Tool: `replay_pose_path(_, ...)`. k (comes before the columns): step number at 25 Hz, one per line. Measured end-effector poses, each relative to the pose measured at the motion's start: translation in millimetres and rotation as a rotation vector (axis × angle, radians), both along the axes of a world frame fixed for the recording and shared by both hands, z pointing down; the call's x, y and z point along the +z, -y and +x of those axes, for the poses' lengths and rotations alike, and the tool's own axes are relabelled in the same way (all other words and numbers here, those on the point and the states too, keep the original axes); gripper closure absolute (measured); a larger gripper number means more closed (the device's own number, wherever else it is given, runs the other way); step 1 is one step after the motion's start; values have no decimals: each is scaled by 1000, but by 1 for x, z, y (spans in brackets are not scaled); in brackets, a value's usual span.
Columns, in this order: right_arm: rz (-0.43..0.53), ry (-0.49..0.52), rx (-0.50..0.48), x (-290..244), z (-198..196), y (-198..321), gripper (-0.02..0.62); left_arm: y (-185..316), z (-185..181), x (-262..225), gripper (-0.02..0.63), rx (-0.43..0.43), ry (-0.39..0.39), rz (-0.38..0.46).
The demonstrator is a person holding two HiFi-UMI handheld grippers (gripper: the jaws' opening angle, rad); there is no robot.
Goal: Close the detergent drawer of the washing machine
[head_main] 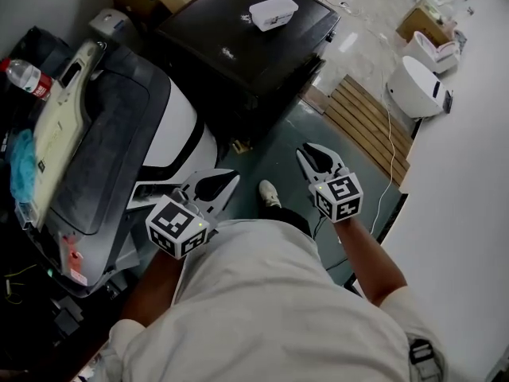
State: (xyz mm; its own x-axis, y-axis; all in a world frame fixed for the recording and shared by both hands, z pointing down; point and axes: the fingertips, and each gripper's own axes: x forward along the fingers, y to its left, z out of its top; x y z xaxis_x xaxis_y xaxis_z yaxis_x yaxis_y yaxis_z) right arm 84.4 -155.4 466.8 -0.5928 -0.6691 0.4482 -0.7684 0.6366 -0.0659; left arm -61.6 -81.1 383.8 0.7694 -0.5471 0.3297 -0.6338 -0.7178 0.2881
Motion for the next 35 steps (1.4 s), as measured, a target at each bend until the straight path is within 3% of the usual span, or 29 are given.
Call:
replay_pose_path(16, 12, 91, 33, -41, -24, -115, 538, -74, -17, 9, 611, 71, -22, -5)
replay_pose_path(27, 28, 113, 40, -53, -32, -140, 548, -94, -29, 6, 611, 73, -12, -1)
replay_pose_path(35, 41, 96, 18, -58, -39, -143, 589, -99, -31, 4, 611, 58, -27, 2)
